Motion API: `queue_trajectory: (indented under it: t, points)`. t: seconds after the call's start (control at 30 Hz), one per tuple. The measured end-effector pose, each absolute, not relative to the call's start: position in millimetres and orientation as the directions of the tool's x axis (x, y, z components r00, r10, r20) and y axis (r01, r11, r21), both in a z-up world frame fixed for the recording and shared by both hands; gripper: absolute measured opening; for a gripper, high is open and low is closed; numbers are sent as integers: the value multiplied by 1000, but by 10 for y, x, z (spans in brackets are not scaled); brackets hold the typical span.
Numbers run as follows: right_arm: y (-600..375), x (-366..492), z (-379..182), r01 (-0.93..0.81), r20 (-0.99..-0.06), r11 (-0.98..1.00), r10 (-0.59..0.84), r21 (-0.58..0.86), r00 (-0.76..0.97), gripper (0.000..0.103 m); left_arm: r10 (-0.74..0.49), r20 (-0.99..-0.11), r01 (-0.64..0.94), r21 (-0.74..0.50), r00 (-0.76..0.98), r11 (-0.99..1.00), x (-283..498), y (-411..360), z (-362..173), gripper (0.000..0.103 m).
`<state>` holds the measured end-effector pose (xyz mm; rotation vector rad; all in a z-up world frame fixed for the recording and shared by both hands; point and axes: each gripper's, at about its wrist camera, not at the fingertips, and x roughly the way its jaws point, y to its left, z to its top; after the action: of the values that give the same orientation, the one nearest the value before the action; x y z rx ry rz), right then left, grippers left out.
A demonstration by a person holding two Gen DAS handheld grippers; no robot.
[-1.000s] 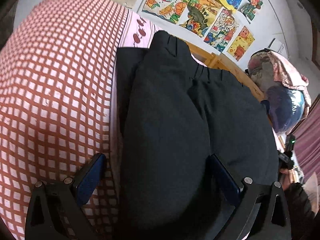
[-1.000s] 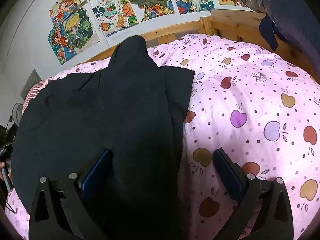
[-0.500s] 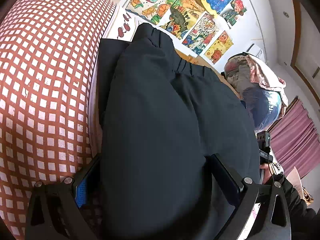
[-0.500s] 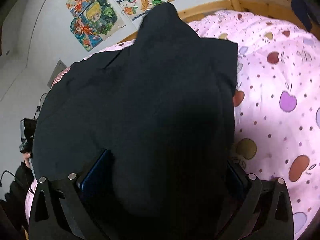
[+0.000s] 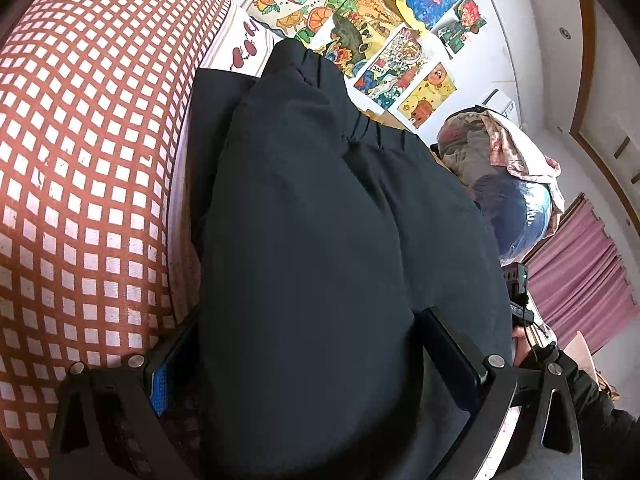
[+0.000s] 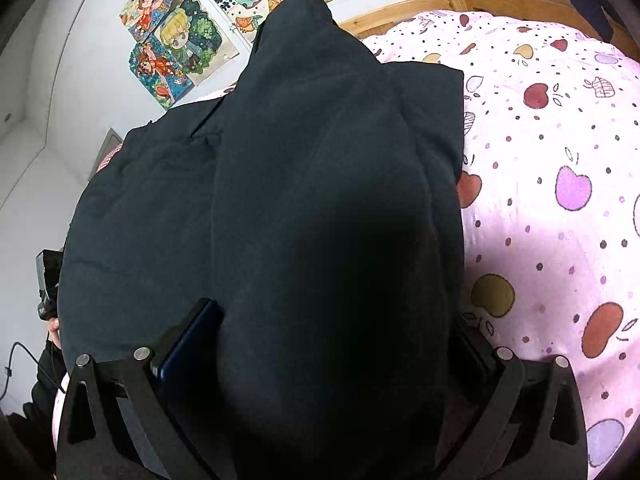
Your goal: Fold large clothes
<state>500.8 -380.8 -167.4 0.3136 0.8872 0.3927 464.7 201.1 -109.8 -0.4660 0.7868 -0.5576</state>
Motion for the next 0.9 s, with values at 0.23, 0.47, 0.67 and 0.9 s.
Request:
queue_trajectory:
  t: [0.23, 0.47, 0.67, 0.9]
  points:
    - [-3712, 5019, -1608, -167, -719, 900, 424, 403, 551, 102, -620, -532, 288, -578, 577, 763, 4651, 1936, -1024, 103]
    - [-3492, 5004, -1509, -81, -735, 905, 388, 417, 557, 102, -632, -511, 300, -588, 583, 751, 4648, 1883, -958, 98]
    - [-3368, 4972, -1439, -71, -743, 919, 357, 388, 566, 95, -643, -498, 261, -634, 582, 728, 4668, 1959, -964, 77]
    - [-3279, 4921, -1273, -64, -742, 933, 320, 353, 589, 59, -620, -486, 207, -659, 617, 723, 4566, 1987, -863, 45]
